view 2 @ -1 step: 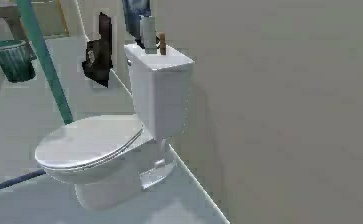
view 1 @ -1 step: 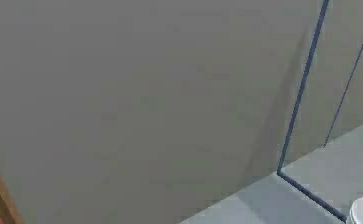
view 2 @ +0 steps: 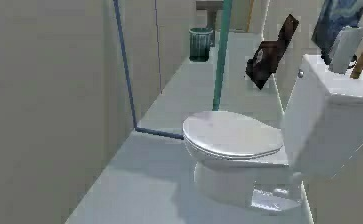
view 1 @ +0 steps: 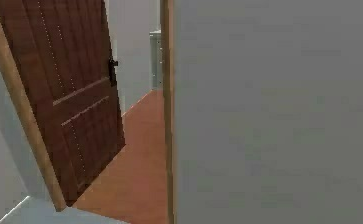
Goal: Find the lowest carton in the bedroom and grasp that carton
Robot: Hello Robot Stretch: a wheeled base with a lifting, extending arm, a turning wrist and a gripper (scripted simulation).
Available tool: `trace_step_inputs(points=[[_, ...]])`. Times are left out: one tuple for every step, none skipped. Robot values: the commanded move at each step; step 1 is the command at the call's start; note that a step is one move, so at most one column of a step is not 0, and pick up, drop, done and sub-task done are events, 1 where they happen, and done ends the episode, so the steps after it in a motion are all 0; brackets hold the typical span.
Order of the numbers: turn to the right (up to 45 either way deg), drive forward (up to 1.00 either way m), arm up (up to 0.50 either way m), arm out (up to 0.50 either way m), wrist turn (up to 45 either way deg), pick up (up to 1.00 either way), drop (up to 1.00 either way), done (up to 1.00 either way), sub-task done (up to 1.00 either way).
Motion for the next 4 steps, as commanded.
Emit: trace_step_inputs(points=[[-27.0,0.00,0.00,0.00,0.0,0.00,0.00,0.00,0.00],[0.0,1.00,0.00,0.00,0.0,0.00,0.00,0.00,0.00],[-39.0,0.00,0.00,0.00,0.0,0.00,0.00,0.00,0.00],[0.0,0.05,0.00,0.00,0.0,0.00,0.00,0.00,0.00]])
